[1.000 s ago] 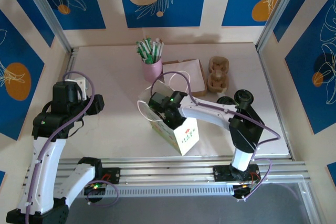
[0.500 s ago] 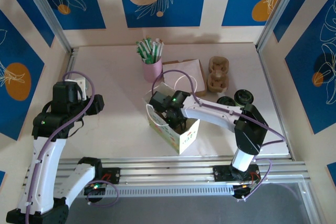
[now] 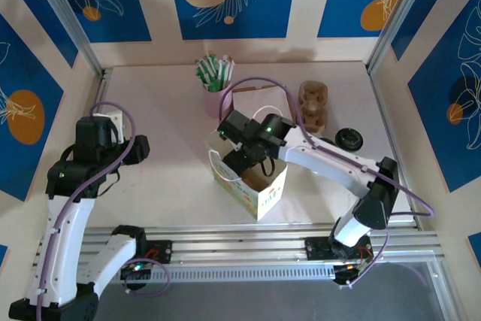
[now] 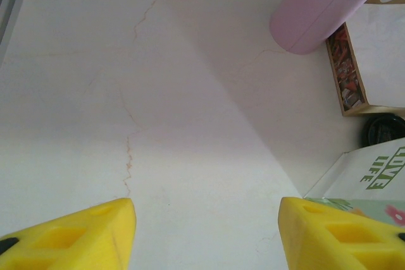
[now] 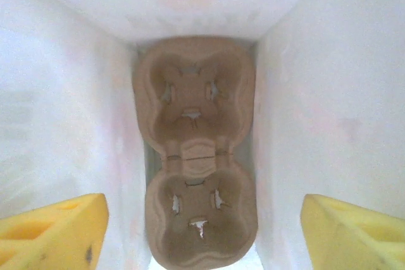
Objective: Pack the takeout coffee
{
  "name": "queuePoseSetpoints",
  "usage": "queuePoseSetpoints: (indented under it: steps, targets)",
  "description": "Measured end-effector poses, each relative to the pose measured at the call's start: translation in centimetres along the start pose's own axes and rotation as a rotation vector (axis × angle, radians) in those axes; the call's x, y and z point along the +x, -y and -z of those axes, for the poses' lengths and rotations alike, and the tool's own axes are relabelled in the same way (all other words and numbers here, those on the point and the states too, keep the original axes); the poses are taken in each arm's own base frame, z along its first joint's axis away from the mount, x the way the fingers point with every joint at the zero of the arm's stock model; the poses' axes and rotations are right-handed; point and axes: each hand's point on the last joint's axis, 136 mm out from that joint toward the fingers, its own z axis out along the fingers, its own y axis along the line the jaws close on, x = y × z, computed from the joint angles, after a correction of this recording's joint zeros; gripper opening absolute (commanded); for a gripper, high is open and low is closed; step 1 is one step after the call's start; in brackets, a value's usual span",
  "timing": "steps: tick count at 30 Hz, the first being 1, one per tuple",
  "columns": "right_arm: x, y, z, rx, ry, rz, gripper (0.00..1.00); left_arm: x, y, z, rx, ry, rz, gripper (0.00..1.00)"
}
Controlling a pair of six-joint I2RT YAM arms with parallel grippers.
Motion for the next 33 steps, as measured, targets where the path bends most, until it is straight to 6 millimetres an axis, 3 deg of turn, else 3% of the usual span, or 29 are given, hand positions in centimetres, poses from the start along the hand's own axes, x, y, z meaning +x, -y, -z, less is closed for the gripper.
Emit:
queuePoseSetpoints:
  steps: [5,9,15,19,25,28,33]
  targets:
    - [-1.9,0.4,4.9,-0.027,0.117,-0.005,0.86,-0.6,0.8,-0.1,0.035,-0.009,0.001,0.67]
    - [-2.1,0.8,7.0,-0.031,0.154,-0.009,0.87,-1.8,2.7,0.0,0.129,-0.005,0.000,0.70]
    - [-1.5,2.0,9.5,-0.022,0.182,-0.032,0.87,-4.5,7.8,0.8,0.399,0.041,-0.022,0.71]
    - [-1.1,3.0,12.8,-0.032,0.245,-0.073,0.87,-5.5,11.5,1.4,0.562,0.037,-0.092,0.73]
    - [1.2,7.0,16.6,-0.019,0.330,-0.226,0.87,-3.6,17.1,1.5,0.702,-0.040,-0.335,0.75]
    - [3.2,8.7,16.8,-0.002,0.325,-0.302,0.87,-2.0,18.8,0.3,0.705,-0.099,-0.444,0.75]
    - [5.8,9.2,15.9,-0.012,0.281,-0.356,0.87,-0.8,20.3,-2.4,0.635,-0.174,-0.575,0.76]
